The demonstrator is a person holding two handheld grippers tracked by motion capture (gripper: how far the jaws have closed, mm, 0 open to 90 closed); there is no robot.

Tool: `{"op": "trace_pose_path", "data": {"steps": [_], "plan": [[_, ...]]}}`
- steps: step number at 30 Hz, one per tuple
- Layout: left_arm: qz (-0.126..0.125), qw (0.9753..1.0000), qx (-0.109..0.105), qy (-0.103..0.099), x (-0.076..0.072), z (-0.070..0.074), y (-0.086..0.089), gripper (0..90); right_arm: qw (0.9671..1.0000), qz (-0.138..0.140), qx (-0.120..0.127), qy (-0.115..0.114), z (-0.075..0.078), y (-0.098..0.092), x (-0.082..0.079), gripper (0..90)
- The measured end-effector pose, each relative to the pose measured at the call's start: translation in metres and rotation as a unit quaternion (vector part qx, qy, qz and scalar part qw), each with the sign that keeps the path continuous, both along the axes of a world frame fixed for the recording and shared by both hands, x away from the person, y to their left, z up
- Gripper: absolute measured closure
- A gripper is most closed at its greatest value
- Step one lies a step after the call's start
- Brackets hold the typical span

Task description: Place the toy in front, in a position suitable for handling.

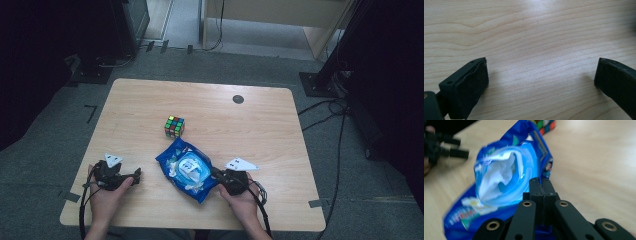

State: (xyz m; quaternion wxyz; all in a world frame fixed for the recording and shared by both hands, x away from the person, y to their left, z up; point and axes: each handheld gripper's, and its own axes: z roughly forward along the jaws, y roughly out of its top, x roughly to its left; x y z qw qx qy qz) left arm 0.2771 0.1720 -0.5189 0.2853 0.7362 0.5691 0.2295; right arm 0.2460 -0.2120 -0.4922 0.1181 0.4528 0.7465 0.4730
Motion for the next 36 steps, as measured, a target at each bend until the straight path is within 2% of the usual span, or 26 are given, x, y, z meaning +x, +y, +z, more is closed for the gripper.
{"op": "trace_pose_path", "data": {"steps": [1,2,5,8,10,11,12,13,14,18,19,20,21,23,24,25,26,27,28,29,30,32,33,34,35,36], "plan": [[0.0,1.0,0.0,0.0,0.0,0.0,0.0,0.0,1.0,0.0,0.0,0.0,0.0,0.0,0.0,90.0],[0.0,1.0,0.0,0.0,0.0,0.0,0.0,0.0,0.9995,-0.021,0.01,-0.02,0.007,-0.008,-0.001,90.0],[0.0,1.0,0.0,0.0,0.0,0.0,0.0,0.0,0.9975,-0.054,0.018,-0.043,0.014,-0.024,0.0,90.0],[0.0,1.0,0.0,0.0,0.0,0.0,0.0,0.0,0.9942,-0.089,0.029,-0.052,0.018,-0.043,0.003,90.0],[0.0,1.0,0.0,0.0,0.0,0.0,0.0,0.0,0.991,-0.116,0.03,-0.059,0.017,-0.057,0.006,90.0],[0.0,1.0,0.0,0.0,0.0,0.0,0.0,0.0,0.991,-0.116,0.03,-0.059,0.017,-0.057,0.006,90.0],[0.0,1.0,0.0,0.0,0.0,0.0,0.0,0.0,0.9866,-0.148,0.039,-0.058,0.015,-0.071,0.008,90.0],[0.0,1.0,0.0,0.0,0.0,0.0,0.0,0.0,0.9866,-0.148,0.039,-0.058,0.015,-0.071,0.008,90.0],[0.0,1.0,0.0,0.0,0.0,0.0,0.0,0.0,0.9808,-0.181,0.048,-0.052,0.011,-0.086,0.01,90.0],[0.0,1.0,0.0,0.0,0.0,0.0,0.0,0.0,0.9679,-0.243,0.047,-0.043,0.001,-0.11,0.011,90.0],[0.0,1.0,0.0,0.0,0.0,0.0,0.0,0.0,0.9679,-0.243,0.047,-0.043,0.001,-0.11,0.011,90.0],[0.0,1.0,0.0,0.0,0.0,0.0,0.0,0.0,0.961,-0.27,0.043,-0.039,-0.004,-0.119,0.01,90.0],[0.0,1.0,0.0,0.0,0.0,0.0,0.0,0.0,0.961,-0.27,0.043,-0.039,-0.004,-0.119,0.01,90.0],[0.0,1.0,0.0,0.0,0.0,0.0,0.0,0.0,0.9549,-0.292,0.049,-0.021,-0.01,-0.127,0.009,90.0],[0.0,1.0,0.0,0.0,0.0,0.0,0.0,0.0,0.9535,-0.298,0.043,-0.01,-0.015,-0.129,0.01,89.9],[0.0,1.0,0.0,0.0,0.0,0.0,0.0,0.0,0.9535,-0.298,0.043,-0.01,-0.015,-0.129,0.01,89.9],[0.0,1.0,0.0,0.0,0.0,0.0,0.0,0.0,0.9514,-0.307,0.021,-0.015,-0.02,-0.131,0.012,73.6],[0.0,1.0,0.0,0.0,0.0,0.0,0.0,0.0,0.9504,-0.31,0.016,-0.022,-0.02,-0.131,0.012,64.8],[-0.001,1.0,0.0,0.0,0.0,0.0,0.0,0.0,0.951,-0.307,0.018,-0.029,-0.018,-0.133,0.013,54.3],[-0.001,1.0,0.0,0.0,0.0,0.0,0.0,0.0,0.951,-0.307,0.018,-0.029,-0.018,-0.133,0.013,54.3],[-0.001,1.0,0.001,0.0,0.0,0.0,0.0,0.0,0.9535,-0.299,0.018,-0.034,-0.015,-0.135,0.013,45.8],[-0.002,1.0,0.0,0.0,-0.001,0.0,0.0,0.0,0.9581,-0.283,-0.004,-0.046,0.001,-0.135,0.011,29.6],[-0.002,1.0,0.0,0.0,-0.001,0.0,0.0,0.0,0.9581,-0.283,-0.004,-0.046,0.001,-0.135,0.011,29.6],[-0.004,1.0,0.001,0.001,-0.001,0.0,0.0,0.0,0.9625,-0.267,-0.021,-0.042,0.006,-0.137,0.009,23.0],[-0.004,1.0,0.001,0.001,-0.001,0.0,0.0,0.0,0.9625,-0.267,-0.021,-0.042,0.006,-0.137,0.009,23.0],[-0.004,1.0,-0.001,0.0,-0.001,0.0,0.0,0.0,0.965,-0.257,-0.033,-0.039,0.009,-0.141,0.003,18.2]]}}
